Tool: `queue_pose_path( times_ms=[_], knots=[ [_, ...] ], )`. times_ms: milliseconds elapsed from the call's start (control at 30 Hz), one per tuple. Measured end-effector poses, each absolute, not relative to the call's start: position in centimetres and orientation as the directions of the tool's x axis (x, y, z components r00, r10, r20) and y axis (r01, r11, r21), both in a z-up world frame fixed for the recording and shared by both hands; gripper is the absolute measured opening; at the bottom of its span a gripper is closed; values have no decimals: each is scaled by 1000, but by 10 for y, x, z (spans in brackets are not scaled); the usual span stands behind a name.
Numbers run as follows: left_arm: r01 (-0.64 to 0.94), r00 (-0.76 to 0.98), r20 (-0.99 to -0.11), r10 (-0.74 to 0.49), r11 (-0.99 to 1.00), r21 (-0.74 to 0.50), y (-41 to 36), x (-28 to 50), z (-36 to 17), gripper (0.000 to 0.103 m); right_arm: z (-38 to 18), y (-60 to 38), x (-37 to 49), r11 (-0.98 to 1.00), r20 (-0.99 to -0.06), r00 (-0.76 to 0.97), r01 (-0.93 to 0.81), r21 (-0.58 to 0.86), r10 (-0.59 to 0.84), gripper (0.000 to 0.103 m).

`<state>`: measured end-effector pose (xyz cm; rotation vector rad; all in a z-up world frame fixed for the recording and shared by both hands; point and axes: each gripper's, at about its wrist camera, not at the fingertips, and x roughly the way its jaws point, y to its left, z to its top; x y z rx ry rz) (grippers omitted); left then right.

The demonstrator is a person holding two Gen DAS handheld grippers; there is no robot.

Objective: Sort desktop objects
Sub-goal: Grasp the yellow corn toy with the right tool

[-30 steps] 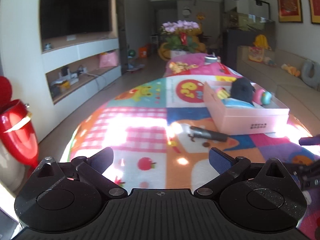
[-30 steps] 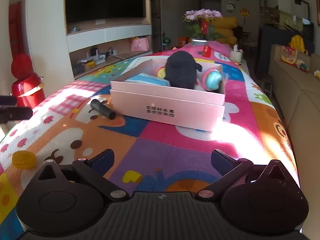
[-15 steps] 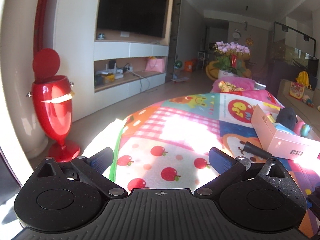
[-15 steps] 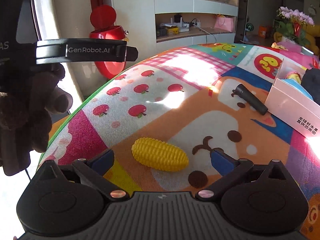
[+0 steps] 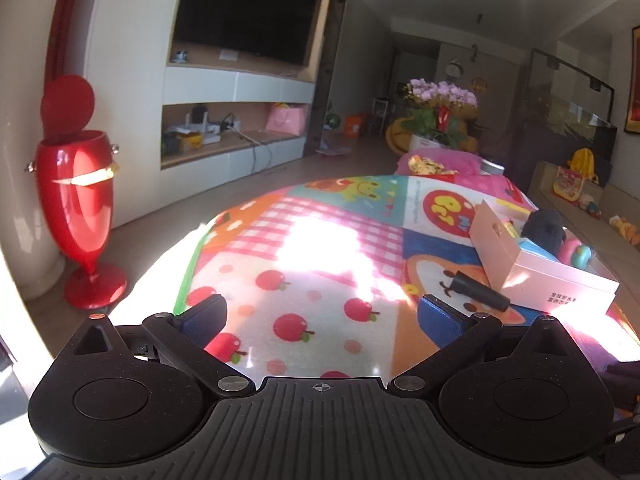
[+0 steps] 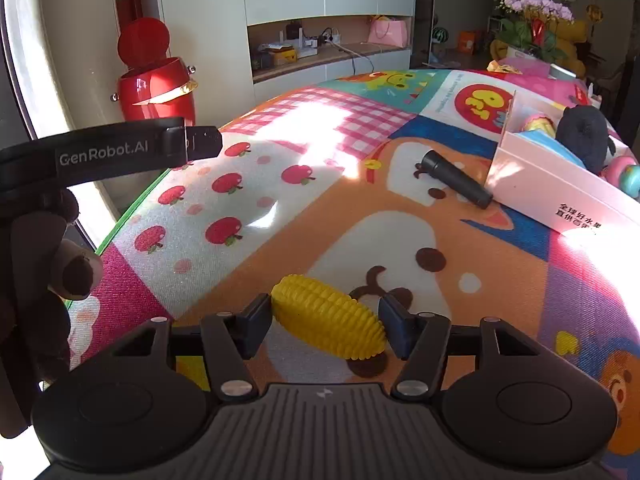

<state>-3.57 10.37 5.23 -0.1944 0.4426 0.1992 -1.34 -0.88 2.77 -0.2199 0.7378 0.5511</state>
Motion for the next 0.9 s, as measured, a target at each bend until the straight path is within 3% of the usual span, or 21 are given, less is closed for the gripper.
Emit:
queue_pose_path(
  times_ms=[200,300,500,533,633,767,867,900],
  knots=[
    [126,892,-440,-104,992,21,37,11,49,103,28,-82,8,923,-617,754,-369,-113,226,59],
    [198,871,-472,-135,976,87,8,49,42,103,20,-119,18,947,-604,783,-289,-142,148,59],
    [251,820,-559,-123,955,159,-23,121,24,103,8,-163,30,976,-623,765,-217,-14,161,59],
    [259,811,-574,-115,950,174,-26,128,20,103,9,-165,30,975,-616,768,-220,3,175,63],
    [258,797,-596,-92,945,199,-31,141,10,103,13,-168,22,974,-564,802,-228,19,199,92],
    [241,793,-603,-86,954,180,-29,147,7,103,14,-168,18,969,-552,805,-245,21,216,99],
    [229,799,-596,-77,956,184,-29,144,8,81,13,-169,21,969,-566,795,-243,34,219,100],
    [219,801,-595,-73,959,178,-28,143,9,81,13,-169,21,970,-567,794,-241,38,219,101]
  ],
)
